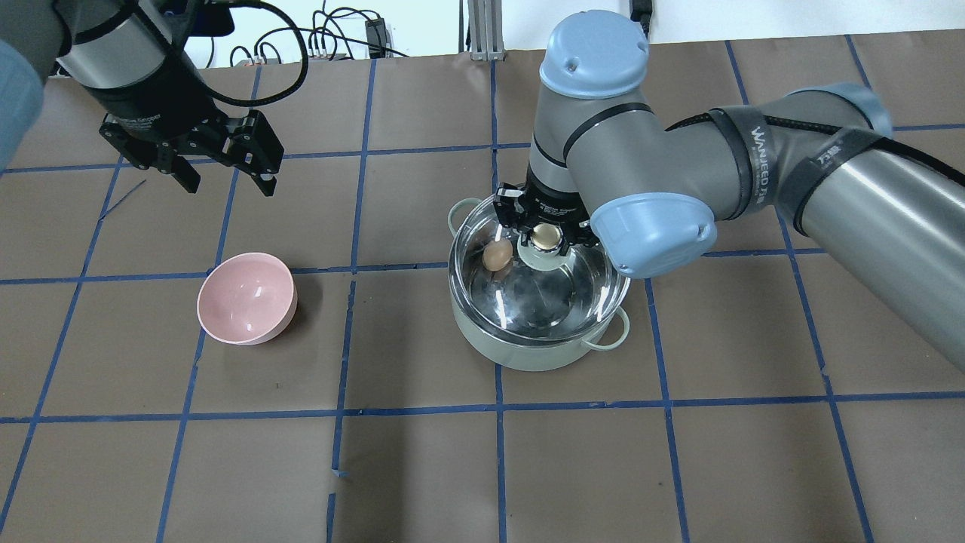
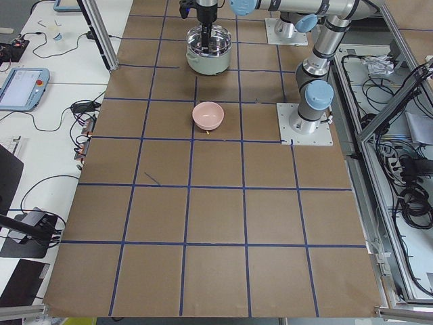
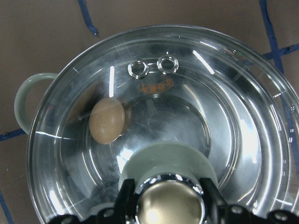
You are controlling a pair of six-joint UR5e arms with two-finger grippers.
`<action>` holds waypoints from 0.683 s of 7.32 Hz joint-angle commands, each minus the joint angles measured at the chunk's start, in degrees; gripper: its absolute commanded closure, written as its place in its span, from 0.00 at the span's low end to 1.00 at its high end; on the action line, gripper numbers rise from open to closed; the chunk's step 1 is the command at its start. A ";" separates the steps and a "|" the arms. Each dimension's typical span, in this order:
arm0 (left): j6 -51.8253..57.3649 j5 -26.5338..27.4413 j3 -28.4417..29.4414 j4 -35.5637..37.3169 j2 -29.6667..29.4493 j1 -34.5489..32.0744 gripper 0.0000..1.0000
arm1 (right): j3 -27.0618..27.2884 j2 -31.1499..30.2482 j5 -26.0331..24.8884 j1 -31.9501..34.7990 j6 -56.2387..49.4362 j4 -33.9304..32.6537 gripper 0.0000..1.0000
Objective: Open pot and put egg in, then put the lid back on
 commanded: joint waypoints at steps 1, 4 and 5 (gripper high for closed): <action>0.01 0.09 -0.22 -0.04 -0.01 0.03 0.14 | 0.11 0.02 -0.01 0.23 0.90 -0.42 0.61; 0.09 0.09 -0.92 0.05 0.08 -0.15 0.14 | 0.02 0.02 0.08 0.31 0.99 -1.21 0.61; 0.09 0.18 -0.93 0.13 0.17 -0.15 0.14 | 0.02 0.11 0.51 0.32 1.95 -1.21 0.61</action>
